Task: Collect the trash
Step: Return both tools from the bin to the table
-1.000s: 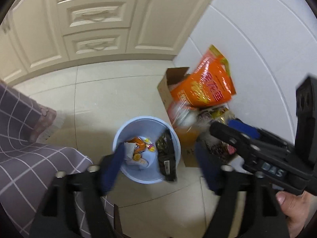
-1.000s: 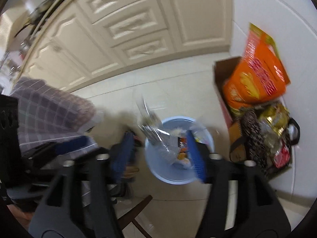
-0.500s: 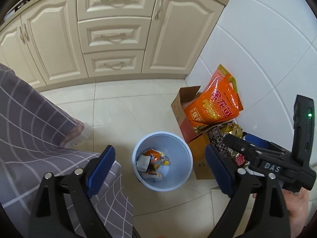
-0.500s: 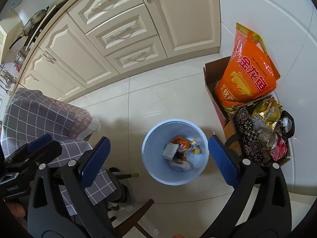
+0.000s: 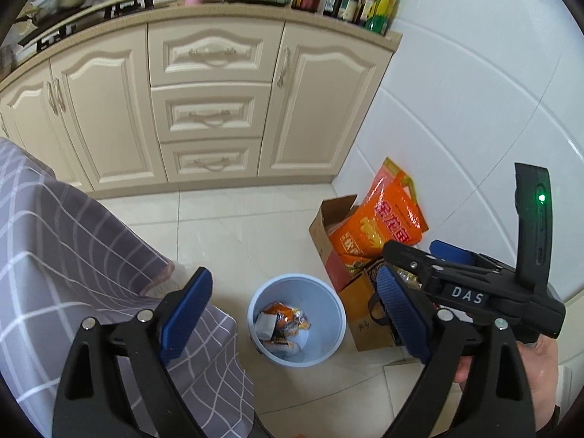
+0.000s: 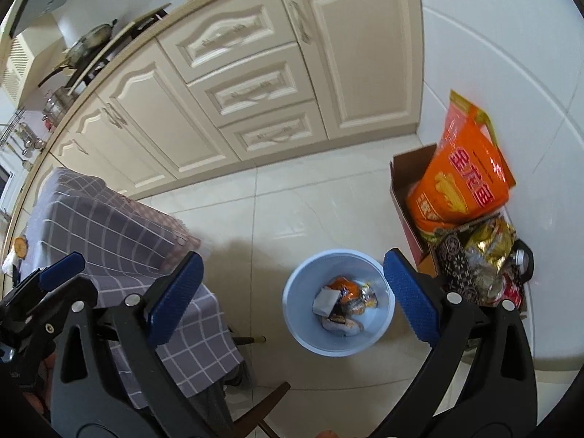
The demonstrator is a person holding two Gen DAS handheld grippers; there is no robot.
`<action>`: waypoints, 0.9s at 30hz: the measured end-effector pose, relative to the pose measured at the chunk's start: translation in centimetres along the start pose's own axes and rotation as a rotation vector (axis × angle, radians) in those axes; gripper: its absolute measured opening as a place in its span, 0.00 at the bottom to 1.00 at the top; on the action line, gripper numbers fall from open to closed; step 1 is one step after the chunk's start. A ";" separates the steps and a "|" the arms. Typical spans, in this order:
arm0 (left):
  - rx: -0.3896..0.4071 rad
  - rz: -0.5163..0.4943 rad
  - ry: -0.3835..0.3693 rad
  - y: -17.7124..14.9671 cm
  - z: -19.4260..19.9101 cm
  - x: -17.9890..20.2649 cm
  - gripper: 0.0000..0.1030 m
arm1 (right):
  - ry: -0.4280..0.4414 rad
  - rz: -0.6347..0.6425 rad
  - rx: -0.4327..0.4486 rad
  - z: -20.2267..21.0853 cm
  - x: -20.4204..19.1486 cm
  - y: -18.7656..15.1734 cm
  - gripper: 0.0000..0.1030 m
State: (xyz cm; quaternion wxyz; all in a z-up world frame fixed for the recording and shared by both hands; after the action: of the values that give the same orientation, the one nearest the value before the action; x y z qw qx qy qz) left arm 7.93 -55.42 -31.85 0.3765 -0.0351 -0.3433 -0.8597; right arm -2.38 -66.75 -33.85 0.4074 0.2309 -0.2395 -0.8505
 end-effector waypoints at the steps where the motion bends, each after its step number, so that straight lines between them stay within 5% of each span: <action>1: 0.011 0.000 -0.001 0.2 0.6 -0.1 0.87 | 0.003 0.006 0.009 0.3 -0.4 0.4 0.94; 15: 0.187 0.016 0.029 3.4 10.2 -3.0 0.87 | 0.101 0.133 0.145 5.3 -10.2 6.0 0.94; 27: 0.378 0.052 0.179 4.2 20.9 -11.1 0.88 | 0.261 0.293 0.214 8.1 -23.9 8.4 0.94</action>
State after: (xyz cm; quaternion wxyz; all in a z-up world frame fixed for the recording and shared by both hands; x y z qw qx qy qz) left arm 14.57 -37.67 -17.12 0.4275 0.1037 -0.4629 -0.7696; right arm 11.17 -50.44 -17.78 0.5274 0.3436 -0.3045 -0.7149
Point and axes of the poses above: each gripper's, at about its wrist camera, not at the fingertips, and z roughly against the way its jaws point, x to its right, y to its top, the point moved 9 cm from there along -z, roughly the way its jaws point, and after that the axes turned 11 degrees about z, right-handed, at the moved point
